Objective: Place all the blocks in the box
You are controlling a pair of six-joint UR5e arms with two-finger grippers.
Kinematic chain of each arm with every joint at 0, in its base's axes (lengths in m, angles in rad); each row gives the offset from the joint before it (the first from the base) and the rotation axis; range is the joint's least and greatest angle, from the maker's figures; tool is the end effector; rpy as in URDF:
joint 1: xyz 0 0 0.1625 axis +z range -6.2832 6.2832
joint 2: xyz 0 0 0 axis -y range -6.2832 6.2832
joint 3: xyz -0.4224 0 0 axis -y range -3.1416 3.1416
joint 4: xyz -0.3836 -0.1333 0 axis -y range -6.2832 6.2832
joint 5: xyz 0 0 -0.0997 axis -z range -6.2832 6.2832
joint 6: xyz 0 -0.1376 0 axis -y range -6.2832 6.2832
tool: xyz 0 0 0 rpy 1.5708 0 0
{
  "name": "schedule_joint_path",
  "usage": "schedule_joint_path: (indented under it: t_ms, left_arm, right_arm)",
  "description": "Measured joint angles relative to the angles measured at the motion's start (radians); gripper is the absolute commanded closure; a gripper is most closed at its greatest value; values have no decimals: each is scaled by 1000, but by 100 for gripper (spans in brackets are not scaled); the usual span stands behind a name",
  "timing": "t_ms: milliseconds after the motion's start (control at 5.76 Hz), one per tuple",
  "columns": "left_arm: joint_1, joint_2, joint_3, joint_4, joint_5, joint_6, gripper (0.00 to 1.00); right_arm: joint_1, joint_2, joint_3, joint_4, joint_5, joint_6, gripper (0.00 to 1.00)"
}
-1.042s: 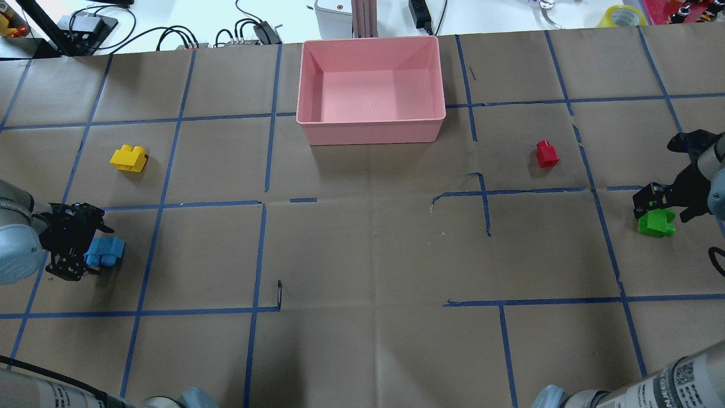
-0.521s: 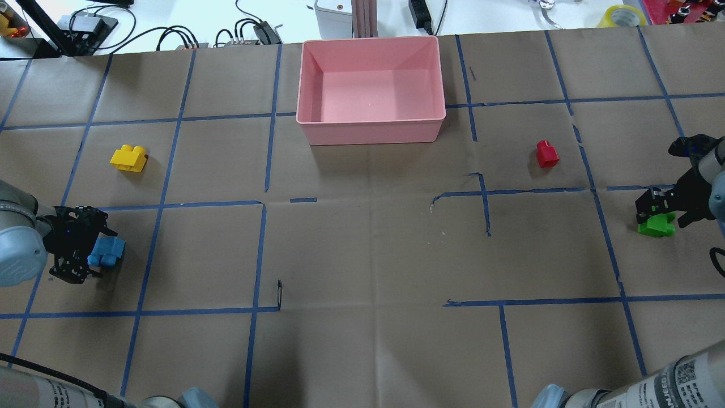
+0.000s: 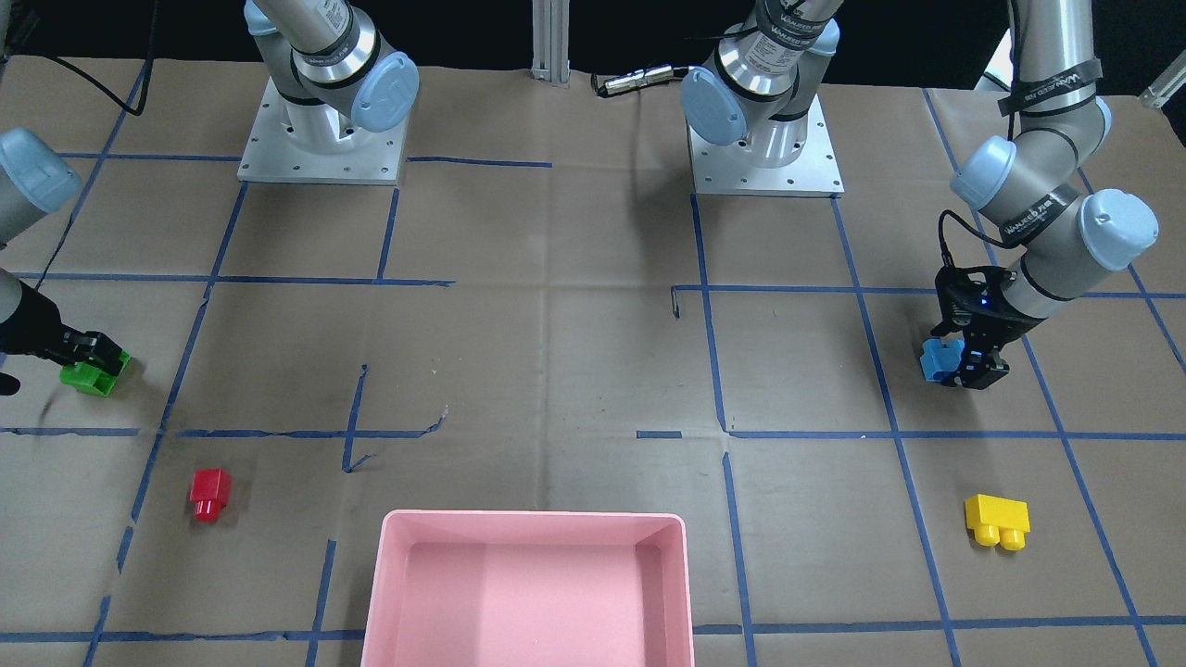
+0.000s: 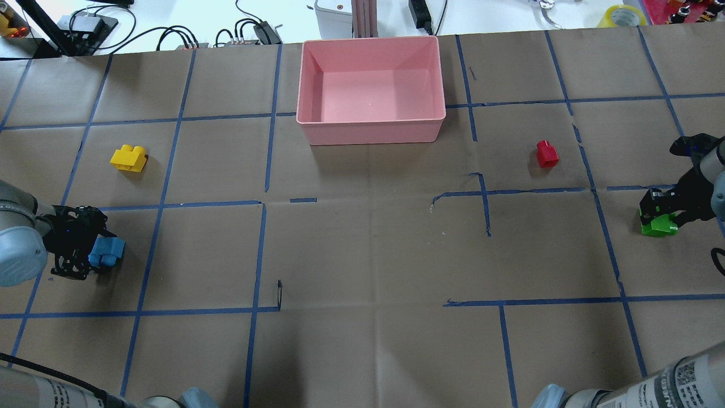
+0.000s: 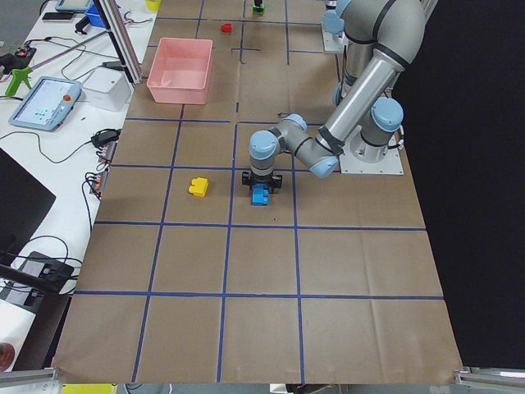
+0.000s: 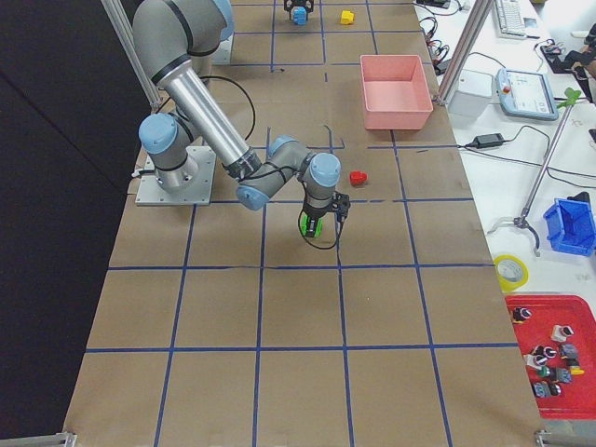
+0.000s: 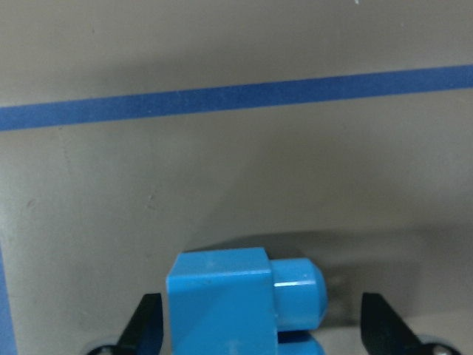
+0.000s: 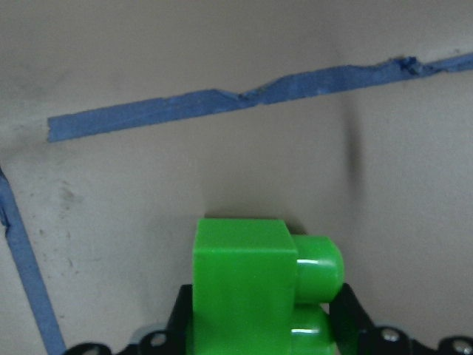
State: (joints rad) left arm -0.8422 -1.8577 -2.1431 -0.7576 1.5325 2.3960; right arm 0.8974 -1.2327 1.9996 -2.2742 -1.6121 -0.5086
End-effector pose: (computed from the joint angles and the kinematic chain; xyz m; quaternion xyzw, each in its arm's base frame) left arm 0.2051 -0.4379 0.1352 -0.7398 -0.6722 0.0189 0.0232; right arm -0.2165 -0.4760 0.1513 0.0816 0.9959 0.0379 0.0005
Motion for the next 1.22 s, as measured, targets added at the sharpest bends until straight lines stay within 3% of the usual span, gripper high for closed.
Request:
schedule_joint_path:
  t_ms: [347, 521, 868, 1215]
  left_arm:
    - [0, 1, 0, 11, 1, 1, 66]
    - [0, 1, 1, 21, 2, 1, 79]
    - [-2, 19, 13, 52, 11, -27, 88]
    - [-8, 93, 75, 9, 20, -111, 91]
  right_arm:
    - [15, -80, -70, 102, 24, 0, 94]
    - [41, -129, -147, 198, 86, -1, 94]
    - [144, -151, -344, 288, 282, -29, 97]
    - [356, -58, -522, 313, 334, 2, 97]
